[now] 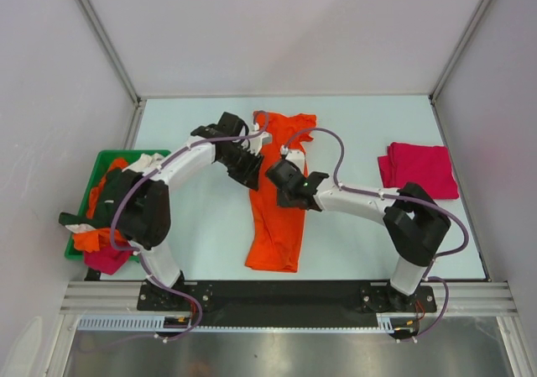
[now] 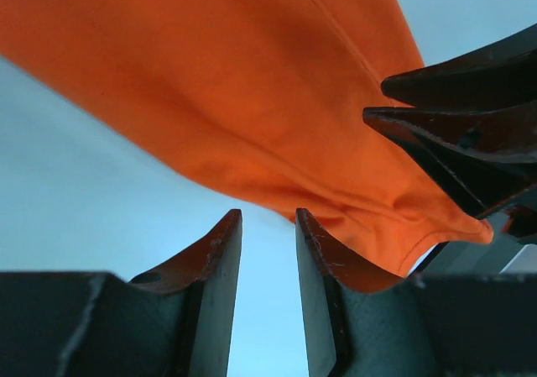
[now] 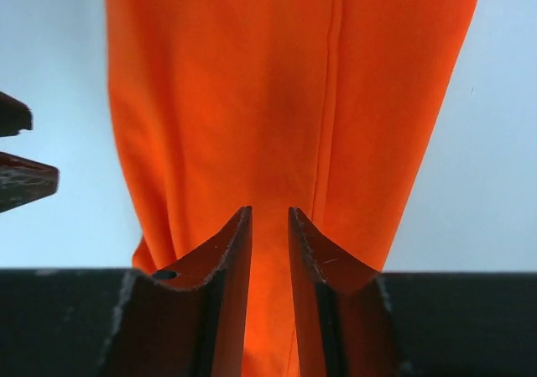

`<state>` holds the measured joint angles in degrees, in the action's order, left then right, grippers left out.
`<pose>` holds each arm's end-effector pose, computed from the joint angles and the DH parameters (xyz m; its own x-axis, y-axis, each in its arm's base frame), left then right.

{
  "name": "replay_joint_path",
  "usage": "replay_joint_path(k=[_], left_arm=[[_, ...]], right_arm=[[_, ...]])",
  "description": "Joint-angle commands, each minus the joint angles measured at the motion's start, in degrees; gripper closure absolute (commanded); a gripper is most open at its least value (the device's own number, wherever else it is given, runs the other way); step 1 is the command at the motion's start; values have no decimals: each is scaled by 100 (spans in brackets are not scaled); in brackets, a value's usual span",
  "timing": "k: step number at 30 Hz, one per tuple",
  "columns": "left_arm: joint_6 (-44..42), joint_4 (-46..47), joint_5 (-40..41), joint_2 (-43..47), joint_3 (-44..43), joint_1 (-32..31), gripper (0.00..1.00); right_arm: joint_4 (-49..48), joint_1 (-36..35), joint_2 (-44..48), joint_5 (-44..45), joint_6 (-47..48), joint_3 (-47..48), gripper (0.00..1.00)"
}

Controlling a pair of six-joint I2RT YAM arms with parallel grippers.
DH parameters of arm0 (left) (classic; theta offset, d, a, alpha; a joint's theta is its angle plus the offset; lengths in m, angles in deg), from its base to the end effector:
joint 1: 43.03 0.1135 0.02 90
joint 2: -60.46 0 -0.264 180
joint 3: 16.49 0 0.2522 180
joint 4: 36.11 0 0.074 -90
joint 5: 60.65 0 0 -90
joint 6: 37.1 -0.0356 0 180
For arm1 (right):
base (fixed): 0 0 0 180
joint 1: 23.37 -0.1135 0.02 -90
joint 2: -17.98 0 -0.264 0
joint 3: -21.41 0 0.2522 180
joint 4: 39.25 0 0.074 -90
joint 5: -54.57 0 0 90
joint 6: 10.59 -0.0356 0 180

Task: Fold and stack the t-shirts
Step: Rotate the tshirt 90 degrees

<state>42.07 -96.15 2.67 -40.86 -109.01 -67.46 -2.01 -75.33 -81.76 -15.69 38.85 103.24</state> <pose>0.3205 -0.1631 0.2351 -0.7368 0.5191 -0.4332 0.6674 0.6607 -0.3434 0.2350 0.2809 0.2079 -0.7889 -0.0151 -0.6144 -0.1440 0.9764 0.1610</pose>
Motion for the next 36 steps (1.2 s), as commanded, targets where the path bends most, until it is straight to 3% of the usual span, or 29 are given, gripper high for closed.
replay_joint_path(k=[1, 8, 36], left_arm=[[371, 708, -531, 209, 203, 17, 62], [512, 770, -567, -213, 203, -132, 62], [-534, -645, 1165, -1145, 1064, -361, 69]], right_arm=[[-283, -15, -168, 337, -576, -101, 72], [-239, -33, -659, 355, -796, -75, 74], [683, 380, -1197, 275, -1675, -303, 72]])
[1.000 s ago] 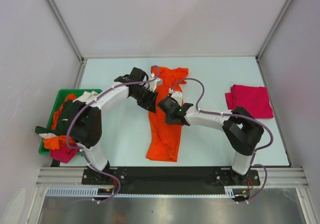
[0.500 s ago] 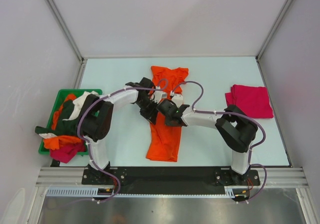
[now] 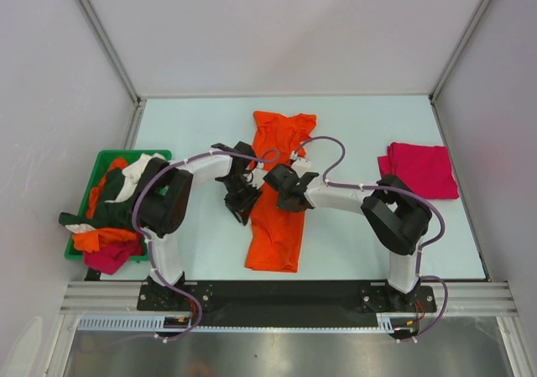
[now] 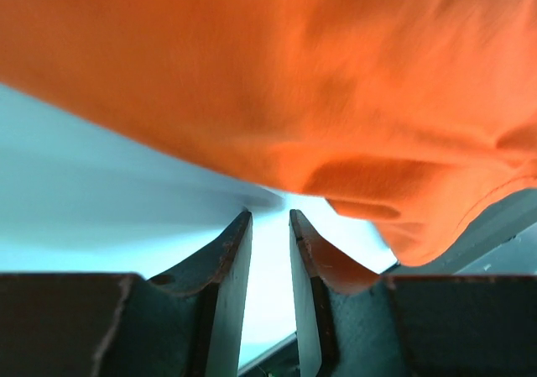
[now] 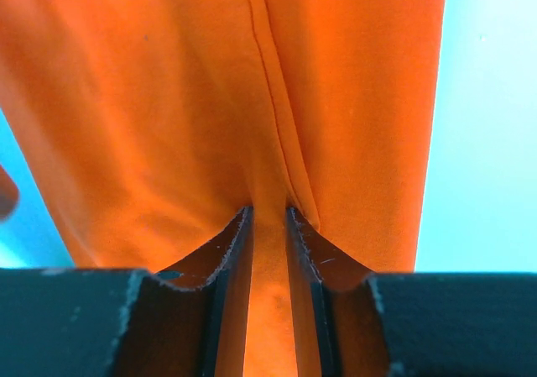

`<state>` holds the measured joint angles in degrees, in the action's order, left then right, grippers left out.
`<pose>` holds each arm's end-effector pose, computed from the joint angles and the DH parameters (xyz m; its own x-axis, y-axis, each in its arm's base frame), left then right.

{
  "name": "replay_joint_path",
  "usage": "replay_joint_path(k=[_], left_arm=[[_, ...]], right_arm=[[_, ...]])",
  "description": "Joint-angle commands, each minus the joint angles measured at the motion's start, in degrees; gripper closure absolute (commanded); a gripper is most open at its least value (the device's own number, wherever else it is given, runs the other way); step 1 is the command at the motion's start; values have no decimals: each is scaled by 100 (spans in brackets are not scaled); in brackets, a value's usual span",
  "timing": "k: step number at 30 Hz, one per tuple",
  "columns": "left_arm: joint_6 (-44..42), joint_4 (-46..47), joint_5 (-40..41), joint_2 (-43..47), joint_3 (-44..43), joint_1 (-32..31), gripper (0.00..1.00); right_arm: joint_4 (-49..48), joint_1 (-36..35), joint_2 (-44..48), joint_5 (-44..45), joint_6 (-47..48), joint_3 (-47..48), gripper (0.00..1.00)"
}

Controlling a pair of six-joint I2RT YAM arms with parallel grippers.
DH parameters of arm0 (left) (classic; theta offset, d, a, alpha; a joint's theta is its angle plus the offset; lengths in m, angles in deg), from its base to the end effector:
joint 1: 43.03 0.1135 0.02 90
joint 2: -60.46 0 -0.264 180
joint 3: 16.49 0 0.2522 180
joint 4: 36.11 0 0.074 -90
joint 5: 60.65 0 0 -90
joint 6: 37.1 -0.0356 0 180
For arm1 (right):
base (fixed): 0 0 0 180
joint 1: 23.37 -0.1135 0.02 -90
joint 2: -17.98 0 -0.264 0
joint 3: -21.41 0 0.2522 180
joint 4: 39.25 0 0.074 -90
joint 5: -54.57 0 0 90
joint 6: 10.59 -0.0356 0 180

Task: Fold and stack the t-shirts
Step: Rotate the tshirt 90 degrees

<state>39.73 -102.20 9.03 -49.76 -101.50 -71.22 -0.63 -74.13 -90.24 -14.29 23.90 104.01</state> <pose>0.2912 -0.1701 0.1465 -0.7586 0.6490 -0.0570 0.6253 0.7008 -0.3432 0.2481 0.2835 0.1587 -0.8363 0.1914 -0.5138 0.1167 0.9778 0.1743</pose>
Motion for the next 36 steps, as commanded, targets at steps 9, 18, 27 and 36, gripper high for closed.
replay_joint_path(k=[9, 18, 27, 36], left_arm=[[77, 697, -25, 1518, 620, 103, 70], [411, 1313, 493, 3522, 1357, 111, 70], [789, 1832, 1073, 4754, 1675, 436, 81], [632, 3220, 1479, 5361, 2308, 1323, 75]], right_arm=[[46, -143, 686, 846, 777, -521, 54], [774, -1048, 1365, 1664, 288, -441, 47], [2003, -2604, 1410, 2840, -1312, -355, 55], [3340, -2772, 1313, 4142, -1736, 752, 54]])
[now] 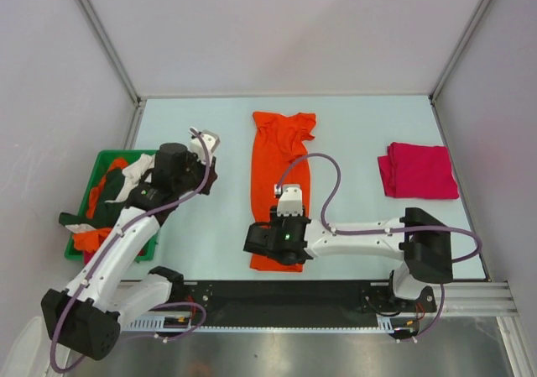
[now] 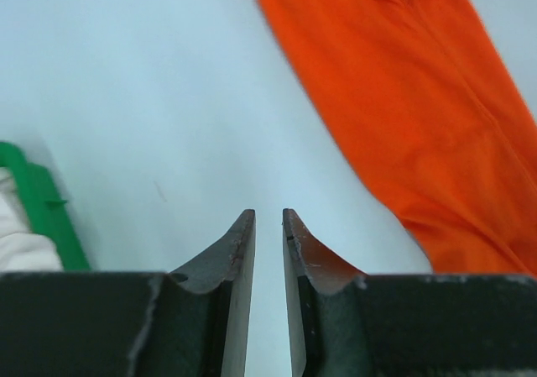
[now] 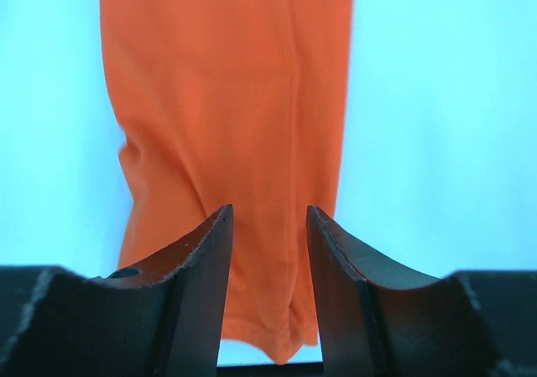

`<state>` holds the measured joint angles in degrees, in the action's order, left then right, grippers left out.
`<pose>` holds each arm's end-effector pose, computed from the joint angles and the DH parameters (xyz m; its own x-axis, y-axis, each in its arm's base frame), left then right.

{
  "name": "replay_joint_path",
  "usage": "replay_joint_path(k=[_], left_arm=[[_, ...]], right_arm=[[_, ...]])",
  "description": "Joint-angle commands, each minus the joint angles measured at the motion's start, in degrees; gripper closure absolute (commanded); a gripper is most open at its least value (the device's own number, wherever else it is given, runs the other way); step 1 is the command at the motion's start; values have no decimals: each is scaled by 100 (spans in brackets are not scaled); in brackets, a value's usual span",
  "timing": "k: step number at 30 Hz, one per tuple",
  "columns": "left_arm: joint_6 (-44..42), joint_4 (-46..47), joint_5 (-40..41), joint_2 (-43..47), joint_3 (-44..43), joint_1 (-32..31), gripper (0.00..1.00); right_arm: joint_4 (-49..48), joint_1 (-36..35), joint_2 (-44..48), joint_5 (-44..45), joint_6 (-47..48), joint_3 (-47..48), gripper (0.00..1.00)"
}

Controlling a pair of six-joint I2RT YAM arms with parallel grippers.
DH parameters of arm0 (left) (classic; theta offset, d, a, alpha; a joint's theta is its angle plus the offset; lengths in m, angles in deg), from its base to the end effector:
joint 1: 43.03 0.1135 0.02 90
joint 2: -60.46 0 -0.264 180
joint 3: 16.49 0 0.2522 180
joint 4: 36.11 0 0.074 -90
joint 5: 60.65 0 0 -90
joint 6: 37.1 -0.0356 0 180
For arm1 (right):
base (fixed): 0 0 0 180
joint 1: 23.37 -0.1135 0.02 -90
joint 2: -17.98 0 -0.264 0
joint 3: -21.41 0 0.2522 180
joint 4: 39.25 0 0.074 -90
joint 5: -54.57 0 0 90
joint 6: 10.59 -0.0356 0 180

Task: Fold and stack the t-shirts
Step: Rotate the tshirt 90 degrees

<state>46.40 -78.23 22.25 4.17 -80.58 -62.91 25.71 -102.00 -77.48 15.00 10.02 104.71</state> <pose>0.1994 -0.0768 0.3057 -0.4777 0.2922 -0.8285 0.4907 0.8710 0.0243 0.0887 0.3017 0.2289 -0.6205 -0.0612 -0.7818 -0.0280 0.9980 -0.0559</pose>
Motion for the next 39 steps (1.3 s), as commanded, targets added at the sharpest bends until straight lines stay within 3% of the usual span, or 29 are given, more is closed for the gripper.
replay_joint_path(k=[1, 6, 7, 12, 15, 16, 18, 23, 26, 27, 29, 31, 32, 33, 36, 38, 39], left_arm=[[-70, 1093, 34, -48, 268, 920, 75], [-27, 2394, -1021, -434, 866, 2626, 75], [-53, 2805, -1205, -531, 962, 2734, 75], [8, 3950, -1452, -1023, 1542, 2876, 73], [368, 5424, -1471, -1007, 2227, 2884, 71], [439, 6421, -1427, -1033, 2446, 2867, 68], [614, 7218, -1443, -1155, 2870, 2876, 65], [571, 7132, -1330, -1577, 2860, 2665, 67], [589, 8624, -1207, -1727, 3695, 2630, 65], [545, 9176, -1189, -1753, 3836, 2525, 60], [142, 9042, -910, -1701, 3916, 2253, 57], [44, 9112, -416, -1762, 3899, 1867, 35], [44, 9016, -416, -1719, 3899, 1865, 8], [61, 9145, -346, -1745, 3934, 1865, 1], [97, 10353, -266, -2060, 4399, 1804, 0], [0, 9878, -143, -1894, 4321, 1768, 1], [35, 10128, -135, -2033, 4321, 1768, 0]], right_arm=[[890, 14, 28, 1327, -313, 780, 54], [1251, -12, -25, 1908, -110, 1184, 53], [1409, -29, -25, 1978, -154, 1237, 52], [1927, -214, -157, 2304, -619, 1360, 52], [2488, -284, -385, 2348, -1126, 1571, 51], [2700, -328, -534, 2357, -1313, 1641, 52], [3453, -381, -719, 2374, -1760, 1957, 51], [3572, -539, -896, 2375, -1991, 2143, 50], [3572, -539, -921, 2348, -2018, 2195, 50], [3564, -539, -939, 2339, -2000, 2265, 50], [3572, -539, -974, 2383, -1948, 2318, 50], [3572, -531, -1027, 2444, -1930, 2362, 50], [3564, -478, -1027, 2445, -1921, 2380, 50], [3564, -443, -992, 2427, -1956, 2371, 50], [3555, -189, -835, 2340, -2148, 2188, 49], [3555, -56, -624, 2348, -2176, 1968, 49], [3555, 92, -545, 2366, -2176, 1898, 50]])
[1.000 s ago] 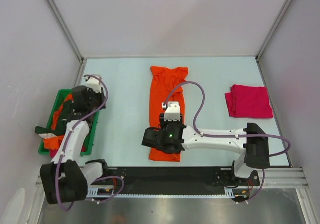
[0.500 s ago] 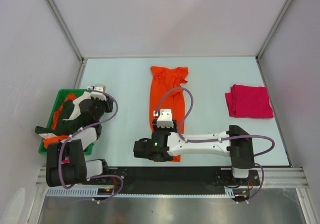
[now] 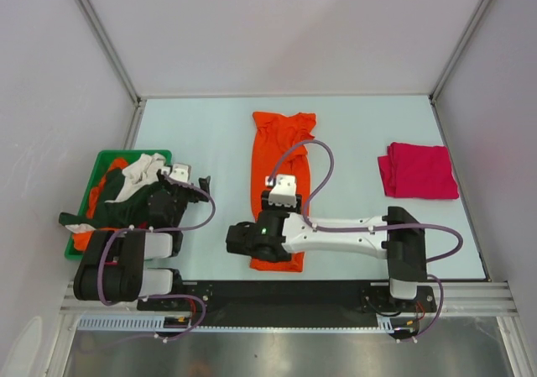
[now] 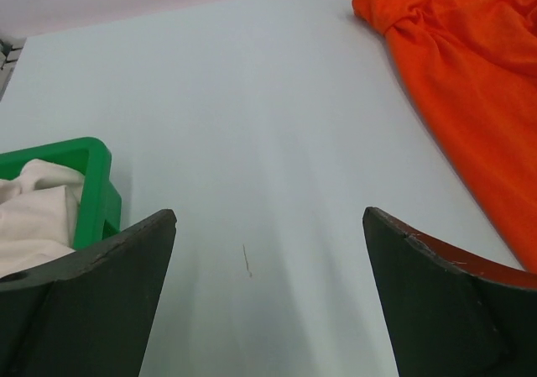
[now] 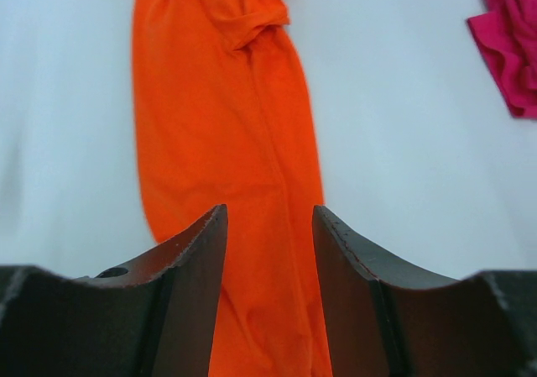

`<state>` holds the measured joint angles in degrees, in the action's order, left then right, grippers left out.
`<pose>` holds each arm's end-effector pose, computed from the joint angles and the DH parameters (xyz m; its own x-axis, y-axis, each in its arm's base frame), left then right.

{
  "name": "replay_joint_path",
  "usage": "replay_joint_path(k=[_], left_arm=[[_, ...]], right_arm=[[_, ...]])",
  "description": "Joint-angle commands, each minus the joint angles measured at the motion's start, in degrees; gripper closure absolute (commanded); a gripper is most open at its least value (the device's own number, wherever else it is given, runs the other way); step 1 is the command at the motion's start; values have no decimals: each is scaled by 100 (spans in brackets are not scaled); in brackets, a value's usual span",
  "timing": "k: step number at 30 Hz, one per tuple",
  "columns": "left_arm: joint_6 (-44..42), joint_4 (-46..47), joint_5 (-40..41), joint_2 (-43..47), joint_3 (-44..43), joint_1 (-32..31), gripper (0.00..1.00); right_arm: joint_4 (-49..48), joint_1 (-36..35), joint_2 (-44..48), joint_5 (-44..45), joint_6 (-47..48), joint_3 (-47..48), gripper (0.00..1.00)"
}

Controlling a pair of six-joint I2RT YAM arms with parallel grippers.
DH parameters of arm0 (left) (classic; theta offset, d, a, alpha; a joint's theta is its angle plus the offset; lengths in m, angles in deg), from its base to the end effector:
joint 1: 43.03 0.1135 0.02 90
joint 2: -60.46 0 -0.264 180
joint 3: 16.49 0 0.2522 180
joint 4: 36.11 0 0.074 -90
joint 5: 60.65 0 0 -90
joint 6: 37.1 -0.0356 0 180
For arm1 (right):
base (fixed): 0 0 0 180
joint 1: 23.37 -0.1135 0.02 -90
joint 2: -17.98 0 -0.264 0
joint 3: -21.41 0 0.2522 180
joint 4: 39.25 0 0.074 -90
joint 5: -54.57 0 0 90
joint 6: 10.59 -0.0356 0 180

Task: Fold and stack the t-shirts
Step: Rotate the tshirt 90 degrees

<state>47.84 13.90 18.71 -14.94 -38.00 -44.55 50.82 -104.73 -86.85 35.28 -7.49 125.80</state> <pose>0.2106 -0.0122 0.1579 -0.0488 0.0880 -0.9949 0.2154 0.9736 0.0756 0.0841 0.3301 0.2810 -0.3355 -0.0122 -0.9420 0.1323 0.9894 -0.0599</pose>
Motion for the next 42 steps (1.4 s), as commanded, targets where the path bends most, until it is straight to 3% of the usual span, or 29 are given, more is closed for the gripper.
replay_joint_path(k=[1, 10, 13, 15, 16, 17, 18, 20, 26, 32, 40, 42], left_arm=[[-92, 953, 211, -107, 80, -68, 0], [-74, 874, 220, -81, 80, -68, 0], [-74, 874, 220, -81, 80, -68, 0], [-74, 874, 220, -89, 80, -68, 0], [-74, 874, 220, -81, 80, -68, 0], [-74, 874, 211, -81, 80, -68, 0], [-74, 874, 220, -81, 72, -68, 0], [-83, 874, 220, -81, 80, -68, 1], [-74, 874, 220, -81, 80, -59, 1], [-74, 874, 220, -89, 80, -68, 0], [-74, 980, 237, -124, 89, -59, 0], [92, 561, 675, -98, -76, -68, 0]], right_arm=[[1035, 428, 550, 416, -399, -308, 50], [755, 1701, 1369, 1302, 189, -1161, 46], [-727, 2185, 1834, 1462, 1828, -1678, 45], [-2877, 2414, 2273, 1262, 4136, -2117, 45], [-3781, 2510, 2449, 582, 5033, -2633, 44], [-5409, 2659, 2642, 61, 5833, -2969, 43], [-5921, 2739, 2983, -379, 6633, -3198, 41], [-6844, 2932, 3092, -1514, 6983, -3552, 41], [-6419, 3486, 2249, -2158, 7371, -2605, 39], [-6735, 3820, 2582, -2493, 7257, -2972, 39], [-6278, 3978, 2758, -2686, 7047, -3060, 39], [-6112, 4101, 2732, -2922, 6906, -3060, 39]])
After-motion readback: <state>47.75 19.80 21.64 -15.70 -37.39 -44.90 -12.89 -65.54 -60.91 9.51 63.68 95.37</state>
